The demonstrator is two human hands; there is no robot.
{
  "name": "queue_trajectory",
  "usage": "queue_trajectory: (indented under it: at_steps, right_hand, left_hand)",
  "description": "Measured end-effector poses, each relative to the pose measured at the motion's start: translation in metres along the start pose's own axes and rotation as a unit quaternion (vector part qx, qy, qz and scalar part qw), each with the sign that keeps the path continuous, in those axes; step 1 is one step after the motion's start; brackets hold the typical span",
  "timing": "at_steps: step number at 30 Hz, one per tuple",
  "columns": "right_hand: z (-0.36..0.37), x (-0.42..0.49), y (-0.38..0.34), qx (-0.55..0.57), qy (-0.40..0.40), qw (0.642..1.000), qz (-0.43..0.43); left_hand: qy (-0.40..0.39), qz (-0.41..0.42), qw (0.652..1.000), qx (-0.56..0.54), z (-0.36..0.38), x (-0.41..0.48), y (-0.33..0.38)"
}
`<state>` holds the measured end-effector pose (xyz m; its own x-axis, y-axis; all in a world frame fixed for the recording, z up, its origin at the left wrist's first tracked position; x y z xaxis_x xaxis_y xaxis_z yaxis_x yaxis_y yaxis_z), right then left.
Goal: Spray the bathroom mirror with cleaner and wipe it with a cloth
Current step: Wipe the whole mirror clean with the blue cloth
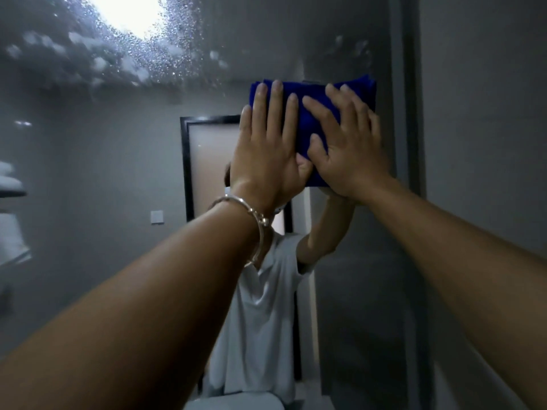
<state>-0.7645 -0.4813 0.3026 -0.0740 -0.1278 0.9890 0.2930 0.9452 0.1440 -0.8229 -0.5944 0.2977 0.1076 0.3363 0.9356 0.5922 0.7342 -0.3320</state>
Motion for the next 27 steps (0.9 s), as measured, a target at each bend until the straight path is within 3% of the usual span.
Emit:
queue_trajectory:
  at_steps: [16,27]
  right_hand:
    - [-0.003,-0.064,0.029,0.014,0.042,0.999,0.015]
    - [-0.011,-0.099,0.053,-0.002,0.012,0.999,0.032]
  left_hand:
    - [0.032,0.032,0.999,0.000,0.012,-0.033,0.051]
    - [-0.015,0.047,0.999,-0.018,0.016,-0.047,0.086]
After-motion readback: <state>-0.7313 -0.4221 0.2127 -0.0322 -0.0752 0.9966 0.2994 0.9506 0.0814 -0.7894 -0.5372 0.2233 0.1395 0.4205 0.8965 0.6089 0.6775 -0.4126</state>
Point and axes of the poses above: each hand's wrist, its own x-axis towards the middle knuckle, its own z-axis out of the palm, y = z × x, the point moved 4 cm from there along x, towards the middle knuckle, and after that the axes turned 8 degrees about y, right-handed, at the moved point
